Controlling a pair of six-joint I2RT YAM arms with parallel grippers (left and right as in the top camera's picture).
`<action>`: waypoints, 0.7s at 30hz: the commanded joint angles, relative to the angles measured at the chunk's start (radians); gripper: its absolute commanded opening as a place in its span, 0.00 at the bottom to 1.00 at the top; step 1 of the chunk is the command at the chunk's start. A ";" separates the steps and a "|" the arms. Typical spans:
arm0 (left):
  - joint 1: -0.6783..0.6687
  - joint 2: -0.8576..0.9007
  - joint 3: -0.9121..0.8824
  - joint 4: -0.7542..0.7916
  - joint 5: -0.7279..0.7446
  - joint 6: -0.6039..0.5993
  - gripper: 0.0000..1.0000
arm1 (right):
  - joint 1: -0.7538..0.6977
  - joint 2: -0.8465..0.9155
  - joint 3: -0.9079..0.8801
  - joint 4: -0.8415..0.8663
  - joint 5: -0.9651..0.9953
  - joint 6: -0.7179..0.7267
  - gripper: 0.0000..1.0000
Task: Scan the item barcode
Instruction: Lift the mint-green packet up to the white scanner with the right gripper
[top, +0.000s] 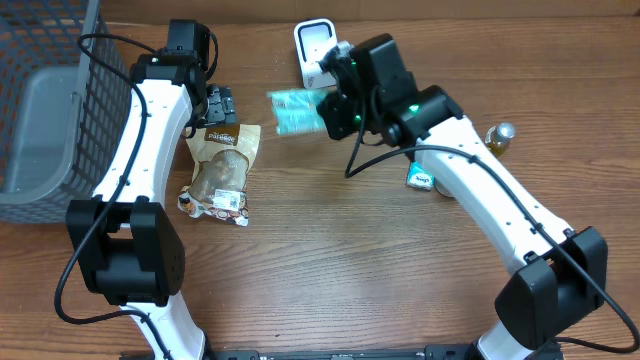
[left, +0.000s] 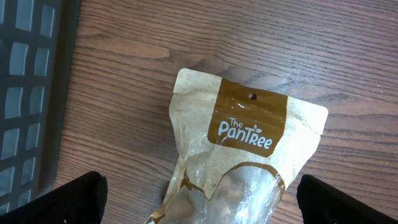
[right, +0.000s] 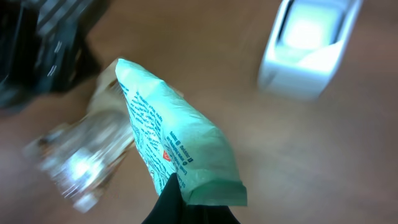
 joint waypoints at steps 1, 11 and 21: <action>-0.007 -0.004 0.012 0.002 -0.013 0.000 1.00 | 0.032 0.013 0.025 0.092 0.275 -0.131 0.04; -0.007 -0.004 0.012 0.002 -0.013 0.000 1.00 | 0.045 0.153 0.025 0.493 0.488 -0.504 0.04; -0.007 -0.004 0.012 0.002 -0.013 0.000 0.99 | 0.045 0.340 0.025 0.895 0.586 -0.861 0.04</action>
